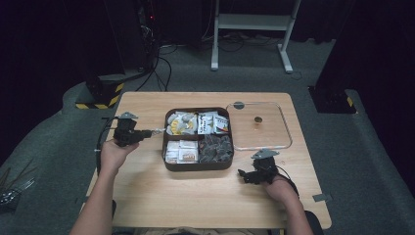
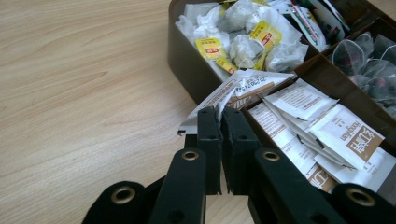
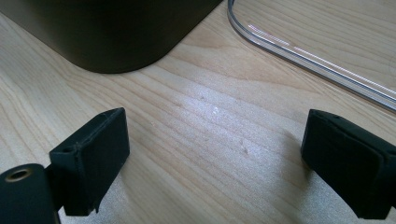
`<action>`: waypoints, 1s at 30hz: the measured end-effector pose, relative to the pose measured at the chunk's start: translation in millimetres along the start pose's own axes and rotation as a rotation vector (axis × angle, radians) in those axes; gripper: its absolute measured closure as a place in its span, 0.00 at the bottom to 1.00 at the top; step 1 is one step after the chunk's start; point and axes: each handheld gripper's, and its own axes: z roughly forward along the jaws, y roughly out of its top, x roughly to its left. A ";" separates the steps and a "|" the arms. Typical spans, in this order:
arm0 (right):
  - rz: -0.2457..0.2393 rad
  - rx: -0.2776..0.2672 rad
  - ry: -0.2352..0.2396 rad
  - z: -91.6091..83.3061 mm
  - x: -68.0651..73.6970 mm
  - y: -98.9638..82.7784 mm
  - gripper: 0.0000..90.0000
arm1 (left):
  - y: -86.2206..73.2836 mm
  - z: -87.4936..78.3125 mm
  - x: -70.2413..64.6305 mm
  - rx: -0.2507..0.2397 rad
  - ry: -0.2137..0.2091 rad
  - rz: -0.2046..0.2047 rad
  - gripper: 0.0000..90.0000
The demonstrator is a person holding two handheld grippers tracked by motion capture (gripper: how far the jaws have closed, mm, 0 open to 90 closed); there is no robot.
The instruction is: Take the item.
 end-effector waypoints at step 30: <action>0.001 0.000 -0.002 0.4 -0.1 0.4 0.09 | -16.3 35.4 33.1 0.141 0.031 -0.086 0.96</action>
